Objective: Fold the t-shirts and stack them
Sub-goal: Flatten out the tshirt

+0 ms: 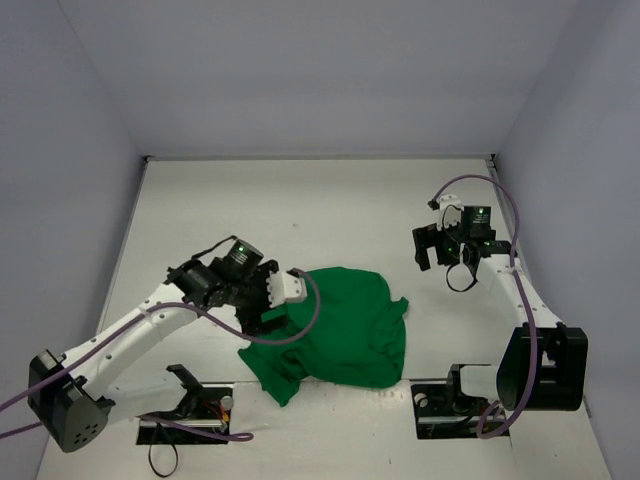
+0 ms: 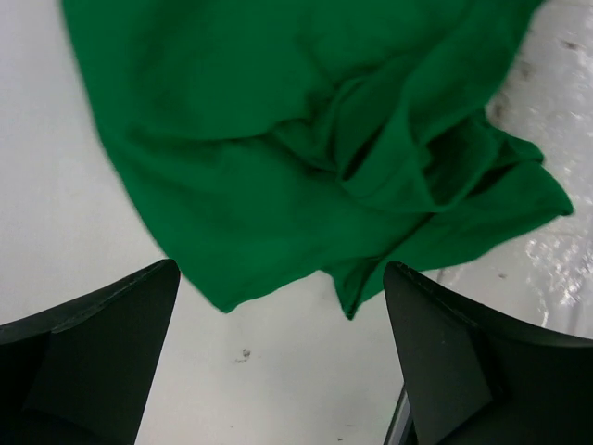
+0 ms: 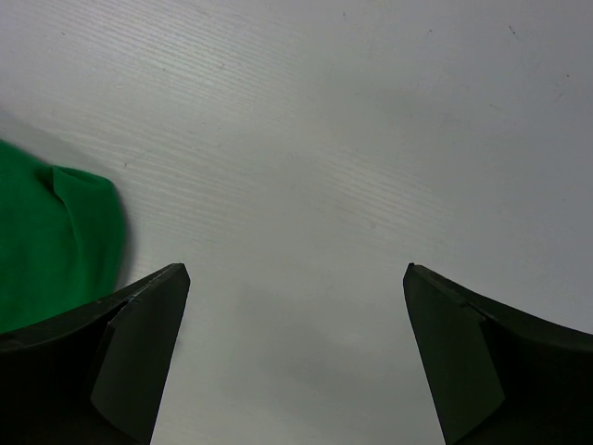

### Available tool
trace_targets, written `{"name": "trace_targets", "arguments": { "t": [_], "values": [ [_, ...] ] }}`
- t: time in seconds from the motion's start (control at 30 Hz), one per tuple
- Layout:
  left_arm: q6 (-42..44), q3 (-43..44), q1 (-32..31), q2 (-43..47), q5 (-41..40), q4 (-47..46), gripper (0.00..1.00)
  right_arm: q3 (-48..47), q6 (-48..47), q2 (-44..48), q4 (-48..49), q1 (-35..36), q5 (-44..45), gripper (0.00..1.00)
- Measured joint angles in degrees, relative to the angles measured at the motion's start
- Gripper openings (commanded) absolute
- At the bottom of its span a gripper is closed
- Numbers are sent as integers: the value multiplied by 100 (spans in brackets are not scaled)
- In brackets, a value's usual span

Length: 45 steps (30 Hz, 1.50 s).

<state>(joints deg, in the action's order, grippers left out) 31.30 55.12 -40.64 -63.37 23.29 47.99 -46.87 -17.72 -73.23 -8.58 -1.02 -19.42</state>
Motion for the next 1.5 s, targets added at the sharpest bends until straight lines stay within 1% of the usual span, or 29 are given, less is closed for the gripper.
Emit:
{"name": "trace_targets", "arguments": {
  "t": [0.13, 0.3, 0.47, 0.6, 0.8, 0.97, 1.03, 1.1, 1.2, 1.5],
  "values": [
    [68, 8, -460, -269, 48, 154, 88, 0, -4, 0, 1, 0, 0, 100],
    [-25, 72, -726, -752, 87, 191, 87, 0, -26, -7, -2, 0, -4, 100],
    [-91, 105, -822, -1104, 83, 200, 86, 0, -39, -7, -2, 0, -2, 100],
    [-115, 118, -849, -1223, 10, 202, 78, 0, -39, -7, -1, 0, -1, 100],
    [-126, 207, -915, -1608, -53, 265, 78, 0, -42, -7, -2, 0, 0, 100],
    [-128, 229, -963, -1660, -43, 305, 78, 2, -42, -7, -2, 0, 0, 100],
    [-131, 292, -967, -1691, -9, 325, 73, 2, -42, -7, -1, 0, 0, 100],
    [-140, 382, -967, -1746, 60, 323, 67, 2, -44, -7, 0, 0, 0, 100],
    [-163, 517, -967, -1839, 202, 319, 62, 2, -44, -7, -2, 0, 0, 100],
    [-117, 559, -1165, -1928, 347, 329, 59, 2, -46, -7, 0, 0, 2, 100]
  ]
}}
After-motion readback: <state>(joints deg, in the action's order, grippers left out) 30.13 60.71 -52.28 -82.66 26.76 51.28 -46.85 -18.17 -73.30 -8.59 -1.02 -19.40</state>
